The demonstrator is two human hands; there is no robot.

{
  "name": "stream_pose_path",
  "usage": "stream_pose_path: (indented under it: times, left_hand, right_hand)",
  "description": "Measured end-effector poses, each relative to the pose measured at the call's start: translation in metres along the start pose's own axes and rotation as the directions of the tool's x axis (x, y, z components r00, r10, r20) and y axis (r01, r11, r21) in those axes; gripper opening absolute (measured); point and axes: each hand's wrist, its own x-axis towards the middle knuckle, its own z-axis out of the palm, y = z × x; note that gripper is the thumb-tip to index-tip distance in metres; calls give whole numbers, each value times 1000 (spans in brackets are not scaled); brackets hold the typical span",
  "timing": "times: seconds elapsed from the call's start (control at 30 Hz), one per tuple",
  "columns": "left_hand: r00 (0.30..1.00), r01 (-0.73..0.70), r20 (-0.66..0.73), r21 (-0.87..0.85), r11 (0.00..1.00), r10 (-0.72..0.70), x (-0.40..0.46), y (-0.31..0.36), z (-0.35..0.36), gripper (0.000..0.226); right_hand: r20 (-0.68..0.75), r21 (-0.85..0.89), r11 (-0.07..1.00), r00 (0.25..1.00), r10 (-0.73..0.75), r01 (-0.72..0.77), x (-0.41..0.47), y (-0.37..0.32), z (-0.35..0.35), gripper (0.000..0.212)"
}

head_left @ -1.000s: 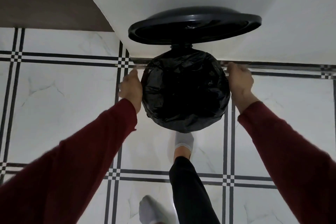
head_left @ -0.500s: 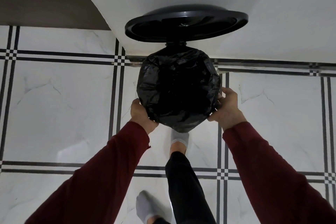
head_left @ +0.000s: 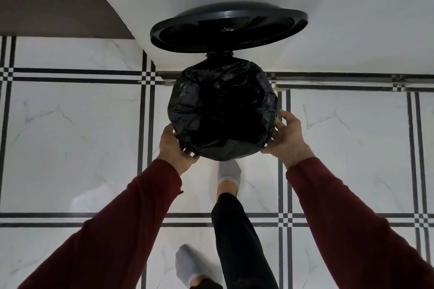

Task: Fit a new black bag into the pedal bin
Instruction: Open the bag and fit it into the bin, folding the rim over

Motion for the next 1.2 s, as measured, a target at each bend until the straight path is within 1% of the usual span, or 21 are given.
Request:
stream_pose_path:
  times: [0.1,0.2,0.27,0.3,0.37,0.47,0.53,0.6,0.67,0.73,0.77,0.8,0.87,0.9,0.93,1.0,1.1,1.2]
  left_hand:
    - [1000,-2,-6,18,1000,2,2,2,-3,28]
    - [1000,-12,-19,109,994,14,2,5,-4,23]
    - [999,-5,-52,169,986,14,2,6,-2,23]
    - [997,3,-74,195,981,11,3,7,-2,23]
    - [996,16,-92,208,978,4,4,8,-3,24]
    - [999,16,-49,158,987,-8,6,6,-3,38]
    - [1000,13,-23,122,992,-10,8,4,-4,46]
    - [999,36,14,34,999,-36,8,2,-6,48]
    - [998,50,48,-103,993,-45,7,-2,-7,48]
    - [999,27,27,-206,978,-22,7,-7,-9,49]
    - [1000,12,10,-223,975,-10,7,-10,-10,50]
    - [1000,1,-4,-199,980,-2,6,-13,-11,49]
    - [999,15,-28,-65,998,-17,4,-18,-12,49]
    - [999,36,-40,-4,999,-36,4,-20,-12,50]
    - [998,55,-45,17,998,-54,2,-22,-12,49]
    - [998,69,1,-53,996,-69,1,-27,-11,43]
    - [995,83,69,-253,964,-68,2,-33,-6,42]
    - [998,31,67,-277,960,-13,4,-40,-3,38]
  right_hand:
    - [21,7,1000,1000,-21,21,0,5,3,25]
    - [15,-16,1000,1000,-17,17,2,6,3,21]
    - [8,-29,1000,1000,-7,8,5,5,2,9]
    - [18,-23,1000,1000,-4,5,7,5,1,9]
    - [47,15,1000,999,-19,18,11,11,-1,18]
    - [90,120,992,995,-43,32,11,22,-1,29]
    - [85,176,984,995,-48,33,11,25,-1,28]
    - [68,221,974,996,-57,41,11,26,-1,28]
    - [20,180,982,998,-59,54,8,28,-2,28]
    - [-41,135,990,999,-32,37,3,32,-6,22]
    - [-50,137,990,998,-28,35,1,34,-8,19]
    - [-47,149,988,998,-33,40,-3,36,-9,17]
    - [-44,165,985,998,-50,56,-9,42,-10,18]
    - [-42,164,984,997,-59,65,-11,45,-10,23]
    - [-45,155,985,997,-65,71,-13,48,-10,27]
    - [-51,168,983,997,-64,72,-15,53,-9,29]
    - [-38,277,960,998,-40,49,-16,59,-4,21]
    - [-24,366,930,999,-36,42,-15,61,1,25]
